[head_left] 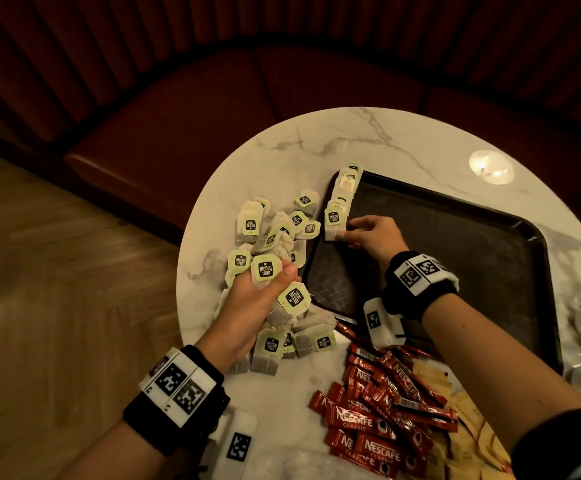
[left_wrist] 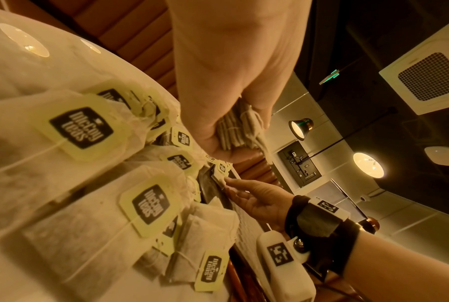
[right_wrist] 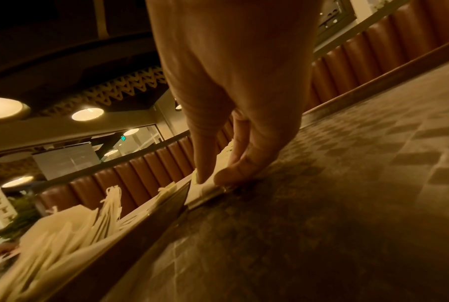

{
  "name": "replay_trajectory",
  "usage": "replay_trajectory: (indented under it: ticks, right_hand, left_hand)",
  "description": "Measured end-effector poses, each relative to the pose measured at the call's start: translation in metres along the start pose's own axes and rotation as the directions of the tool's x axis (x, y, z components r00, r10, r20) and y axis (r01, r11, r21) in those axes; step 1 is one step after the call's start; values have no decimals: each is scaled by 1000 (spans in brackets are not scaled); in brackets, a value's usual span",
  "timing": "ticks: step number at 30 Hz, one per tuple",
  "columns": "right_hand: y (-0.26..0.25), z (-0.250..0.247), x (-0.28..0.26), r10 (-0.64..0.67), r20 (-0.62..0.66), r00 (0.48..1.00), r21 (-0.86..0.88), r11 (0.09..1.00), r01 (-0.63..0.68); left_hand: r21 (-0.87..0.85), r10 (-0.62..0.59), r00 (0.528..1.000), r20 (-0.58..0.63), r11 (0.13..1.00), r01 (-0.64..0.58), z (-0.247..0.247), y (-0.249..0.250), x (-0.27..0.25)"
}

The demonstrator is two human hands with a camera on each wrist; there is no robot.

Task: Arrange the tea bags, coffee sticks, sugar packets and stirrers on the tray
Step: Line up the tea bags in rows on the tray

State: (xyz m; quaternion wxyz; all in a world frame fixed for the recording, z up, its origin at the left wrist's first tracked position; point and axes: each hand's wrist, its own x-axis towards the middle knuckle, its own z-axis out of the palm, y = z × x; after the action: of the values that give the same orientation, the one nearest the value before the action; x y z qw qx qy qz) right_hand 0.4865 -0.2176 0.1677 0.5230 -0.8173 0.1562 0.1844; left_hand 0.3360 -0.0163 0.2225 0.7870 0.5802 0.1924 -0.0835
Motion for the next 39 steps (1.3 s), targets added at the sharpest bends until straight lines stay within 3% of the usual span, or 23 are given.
replay_trajectory:
  ticks: [7, 15, 18, 23, 28, 33, 39]
  right_hand:
    - [-1, 7, 1, -48, -39, 998, -142, 989, 41]
    - [-7, 4, -9, -16, -51, 999, -42, 999, 14]
    - [-18, -5, -27, -84, -70, 994, -45, 996, 81]
    - [-42, -8, -79, -254, 121, 959, 43, 967, 251]
    - [-50, 2, -130, -292, 333, 897, 127, 956, 264]
    - [-49, 16, -150, -271, 389, 880, 233, 954, 190]
    - [-46, 15, -155, -261, 352, 899, 364, 923, 125]
  left_hand:
    - [0, -4, 1000, 6, 1000, 4, 1, 1, -1]
    - [-27, -18, 1000, 19, 999, 18, 0, 5, -2]
    - [-68, -24, 999, 27, 997, 26, -1, 9, -2]
    - [-66, -63, 998, 27, 996, 65, 1, 15, 4]
    - [-36, 30, 999, -20, 999, -30, 14, 20, 8]
    - [38, 134, 989, -64, 991, -132, 26, 28, 10]
    - [-67, 95, 995, -17, 993, -96, 32, 35, 8]
